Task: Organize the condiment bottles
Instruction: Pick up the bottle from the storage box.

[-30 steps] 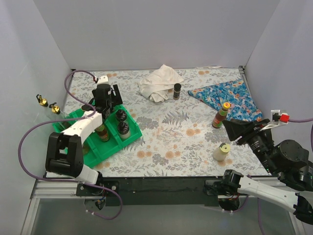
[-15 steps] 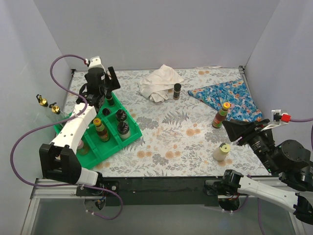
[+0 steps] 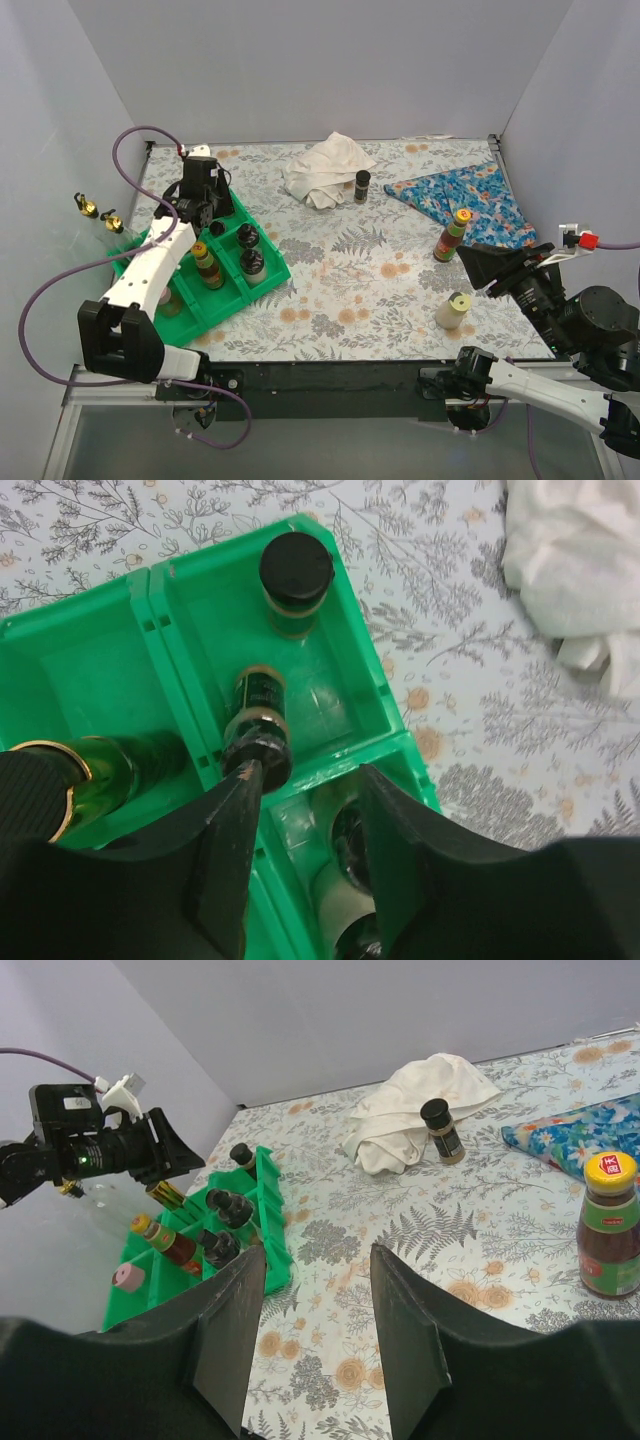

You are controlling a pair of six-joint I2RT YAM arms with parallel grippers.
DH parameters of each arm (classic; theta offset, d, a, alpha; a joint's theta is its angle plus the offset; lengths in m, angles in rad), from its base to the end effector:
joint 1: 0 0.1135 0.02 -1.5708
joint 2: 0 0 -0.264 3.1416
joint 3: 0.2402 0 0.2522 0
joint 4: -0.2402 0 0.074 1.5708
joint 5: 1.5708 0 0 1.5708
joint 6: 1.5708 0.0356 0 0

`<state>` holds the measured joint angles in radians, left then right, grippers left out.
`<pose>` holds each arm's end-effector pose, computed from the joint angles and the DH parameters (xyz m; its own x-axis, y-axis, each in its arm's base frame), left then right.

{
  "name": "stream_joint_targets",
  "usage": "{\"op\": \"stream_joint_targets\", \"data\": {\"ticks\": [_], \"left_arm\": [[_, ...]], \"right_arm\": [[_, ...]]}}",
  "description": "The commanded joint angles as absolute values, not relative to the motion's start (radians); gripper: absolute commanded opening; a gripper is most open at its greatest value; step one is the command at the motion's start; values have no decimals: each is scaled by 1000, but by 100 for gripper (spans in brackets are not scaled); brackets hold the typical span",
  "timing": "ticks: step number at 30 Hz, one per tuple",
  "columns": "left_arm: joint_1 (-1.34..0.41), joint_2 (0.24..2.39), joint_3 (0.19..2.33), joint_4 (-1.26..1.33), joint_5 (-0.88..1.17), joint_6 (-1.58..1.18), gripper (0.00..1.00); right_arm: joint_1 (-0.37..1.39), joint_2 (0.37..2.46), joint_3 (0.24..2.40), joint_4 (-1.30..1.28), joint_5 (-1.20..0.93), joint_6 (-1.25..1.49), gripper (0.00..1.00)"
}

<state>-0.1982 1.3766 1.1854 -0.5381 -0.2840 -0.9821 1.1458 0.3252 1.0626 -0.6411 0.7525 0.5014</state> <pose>0.2977 -0.0496 0.3128 -0.3496 -0.7441 -0.5693 -0.5521 0.6546 -0.5164 0.0264 -0.0006 0.4166 -0.1501 0.5194 -0.8413 -0.3563 0.7653 0.5361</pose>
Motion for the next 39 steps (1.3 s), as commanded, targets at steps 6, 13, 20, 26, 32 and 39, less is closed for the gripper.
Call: {"op": "stream_joint_targets", "data": {"ticks": [6, 13, 20, 26, 32, 39], "left_arm": [[-195, 1301, 1147, -647, -232, -969, 18], [-195, 1365, 1157, -661, -262, -974, 0], [-193, 1446, 1178, -627, -302, -960, 0], [-193, 1503, 1209, -618, -350, -946, 0], [-195, 1529, 1213, -597, -374, -937, 0], [-195, 1558, 1206, -571, -400, -923, 0]], "right_arm": [[1149, 325, 1075, -621, 758, 515, 54], [1149, 308, 1075, -621, 759, 514, 54], [1149, 301, 1075, -620, 767, 508, 54], [1150, 301, 1075, -621, 776, 500, 55], [1149, 308, 1072, -620, 787, 497, 55], [1149, 318, 1068, -620, 795, 494, 55]]}}
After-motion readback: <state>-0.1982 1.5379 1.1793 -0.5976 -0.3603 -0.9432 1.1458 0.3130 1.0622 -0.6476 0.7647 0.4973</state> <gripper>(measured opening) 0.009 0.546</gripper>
